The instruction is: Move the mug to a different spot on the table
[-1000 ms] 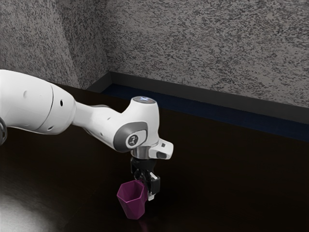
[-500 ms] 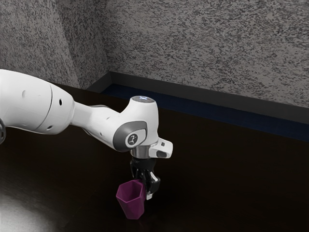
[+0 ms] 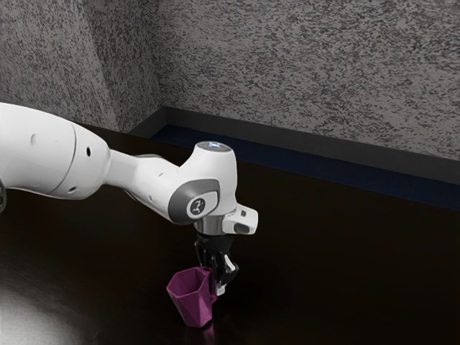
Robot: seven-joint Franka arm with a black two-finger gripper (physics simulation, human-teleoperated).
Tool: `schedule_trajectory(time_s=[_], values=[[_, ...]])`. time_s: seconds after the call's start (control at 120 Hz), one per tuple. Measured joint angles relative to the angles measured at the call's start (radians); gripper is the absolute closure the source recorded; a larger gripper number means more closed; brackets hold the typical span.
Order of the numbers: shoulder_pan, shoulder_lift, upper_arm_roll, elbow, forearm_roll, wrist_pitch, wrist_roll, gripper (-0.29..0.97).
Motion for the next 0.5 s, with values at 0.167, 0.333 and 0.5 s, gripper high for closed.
schedule_trajectory(time_s=[0.167,0.333,0.5], values=[[-0.002,-0.01,0.001,0.009,0.026,-0.027,-0.017,0.64],[-0.002,-0.011,0.002,0.023,0.067,-0.064,-0.038,0.66],[-0.002,-0.019,0.003,0.05,0.116,-0.113,-0.057,0.68]])
